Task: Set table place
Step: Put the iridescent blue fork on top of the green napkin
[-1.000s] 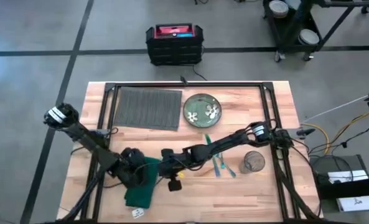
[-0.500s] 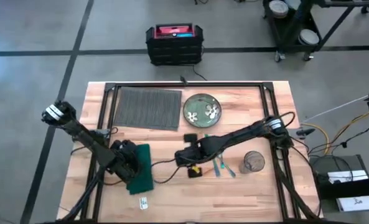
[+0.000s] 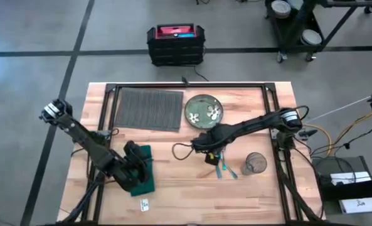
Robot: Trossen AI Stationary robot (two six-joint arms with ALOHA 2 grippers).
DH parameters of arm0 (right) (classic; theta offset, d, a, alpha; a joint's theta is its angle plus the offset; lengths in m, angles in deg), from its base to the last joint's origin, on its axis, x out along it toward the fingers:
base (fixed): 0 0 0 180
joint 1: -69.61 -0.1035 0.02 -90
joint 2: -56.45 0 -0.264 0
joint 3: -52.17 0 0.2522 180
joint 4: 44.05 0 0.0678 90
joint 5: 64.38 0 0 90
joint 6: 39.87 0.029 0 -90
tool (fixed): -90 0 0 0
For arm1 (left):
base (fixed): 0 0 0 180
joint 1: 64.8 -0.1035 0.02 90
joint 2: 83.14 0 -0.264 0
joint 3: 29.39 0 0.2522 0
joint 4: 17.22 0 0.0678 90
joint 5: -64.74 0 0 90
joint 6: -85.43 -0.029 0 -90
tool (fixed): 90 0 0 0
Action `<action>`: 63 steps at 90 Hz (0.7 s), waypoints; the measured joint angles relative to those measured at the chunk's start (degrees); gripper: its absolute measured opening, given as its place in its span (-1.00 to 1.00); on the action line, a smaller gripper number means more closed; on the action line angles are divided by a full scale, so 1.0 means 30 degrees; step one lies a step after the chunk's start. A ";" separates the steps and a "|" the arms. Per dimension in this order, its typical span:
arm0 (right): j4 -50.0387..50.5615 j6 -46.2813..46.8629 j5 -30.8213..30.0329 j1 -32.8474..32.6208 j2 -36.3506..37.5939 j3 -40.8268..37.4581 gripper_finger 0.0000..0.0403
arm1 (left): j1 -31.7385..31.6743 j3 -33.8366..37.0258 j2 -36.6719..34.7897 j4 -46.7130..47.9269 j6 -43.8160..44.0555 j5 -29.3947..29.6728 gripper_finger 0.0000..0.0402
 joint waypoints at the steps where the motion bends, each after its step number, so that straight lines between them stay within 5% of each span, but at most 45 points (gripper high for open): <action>1: -0.0016 0.0116 0.0042 0.0005 0.0000 -0.0176 -0.30 | 0.0000 0.0018 0.0049 -0.0031 -0.0029 -0.0060 -0.62; 28: -0.2416 0.0461 0.2539 -0.0533 0.0051 -0.2082 -0.05 | 0.0000 0.0148 0.0817 -0.0129 -0.0627 -0.1225 -0.62; 63: -0.4561 0.1873 0.3700 -0.0623 -0.0120 -0.3870 -0.29 | 0.0000 0.0144 0.0860 -0.0128 -0.0829 -0.1223 -0.62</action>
